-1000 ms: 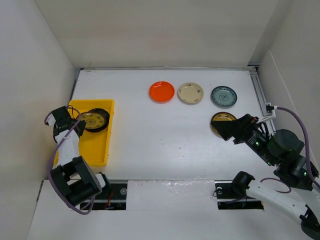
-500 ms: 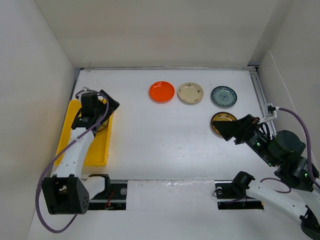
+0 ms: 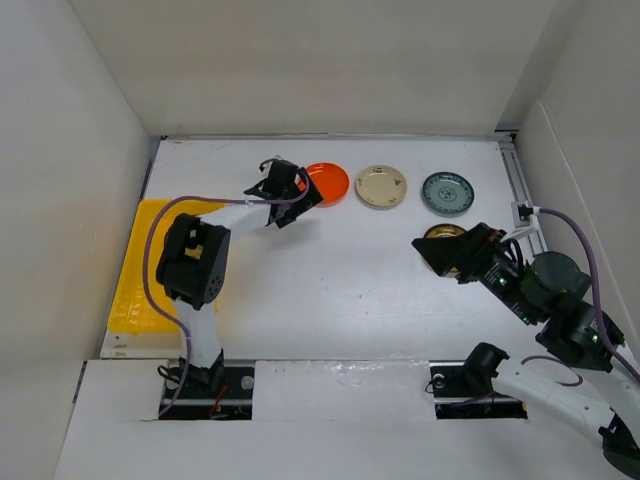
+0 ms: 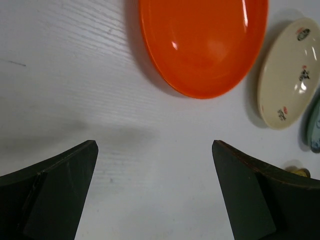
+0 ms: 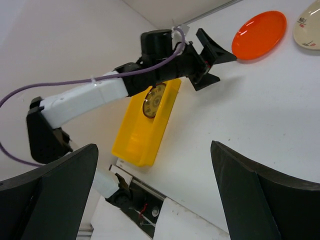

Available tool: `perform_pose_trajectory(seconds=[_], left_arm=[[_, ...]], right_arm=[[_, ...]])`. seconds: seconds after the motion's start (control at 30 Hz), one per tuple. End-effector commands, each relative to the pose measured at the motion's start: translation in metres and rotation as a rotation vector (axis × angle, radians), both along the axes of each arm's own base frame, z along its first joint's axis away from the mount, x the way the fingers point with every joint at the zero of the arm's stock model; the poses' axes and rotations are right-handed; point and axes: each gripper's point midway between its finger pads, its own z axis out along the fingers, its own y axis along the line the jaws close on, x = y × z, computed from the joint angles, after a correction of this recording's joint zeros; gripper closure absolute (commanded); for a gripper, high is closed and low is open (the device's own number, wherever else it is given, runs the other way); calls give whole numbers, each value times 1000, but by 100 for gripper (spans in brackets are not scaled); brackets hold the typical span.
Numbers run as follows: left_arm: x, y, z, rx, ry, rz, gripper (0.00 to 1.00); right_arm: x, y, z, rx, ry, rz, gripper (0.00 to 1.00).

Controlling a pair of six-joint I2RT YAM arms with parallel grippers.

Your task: Place the plates into the plastic bin on the countertop

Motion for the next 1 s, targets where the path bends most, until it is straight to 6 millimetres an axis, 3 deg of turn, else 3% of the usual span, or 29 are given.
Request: perform_pose_trajectory(seconds=[0.0,0.23,0.3,0.37,0.4,0.47,0.5,0.57,0.67,0.7,0.73,0.83,0.87,0.93,0.97], left_arm=[[40,-9,16,-87,-75,81,1],[59,0,-25,-87,-28,215,1],[66,4,-27,-72,-28,252,6],[67,3,-41,-57,16,262,11],[79,5,-35,-65,2,284,14],[78,6,-52,-44,54,294,27],[85,5,-47,-41,44,302,29],[88,9,-58,-34,69,319,36],[94,14,-63,-23,86,344,61],[91,15,-71,-18,109,353,61],[91,15,-71,-18,109,353,75],[90,23,-74,-2,120,369,96],[91,23,-72,-2,120,369,100],[97,26,-42,-11,61,389,100],[93,34,-36,7,47,409,100]], right_arm=[[-3,1,22,59,-54,16,0],[-4,0,21,51,-47,16,0],[-4,0,21,51,-47,16,0],[-4,0,21,51,-47,16,0],[-5,2,24,52,-48,26,0],[-4,2,26,45,-55,27,0],[-5,1,31,52,-62,27,0],[-7,1,33,45,-69,36,0],[-8,-3,35,35,-73,27,0],[-8,-3,35,35,-73,27,0],[-12,-7,40,43,-80,27,0],[-17,-15,47,61,-98,18,0],[-17,-17,48,59,-96,8,0],[-19,-22,51,64,-101,-1,0],[-21,-24,55,64,-115,-1,0]])
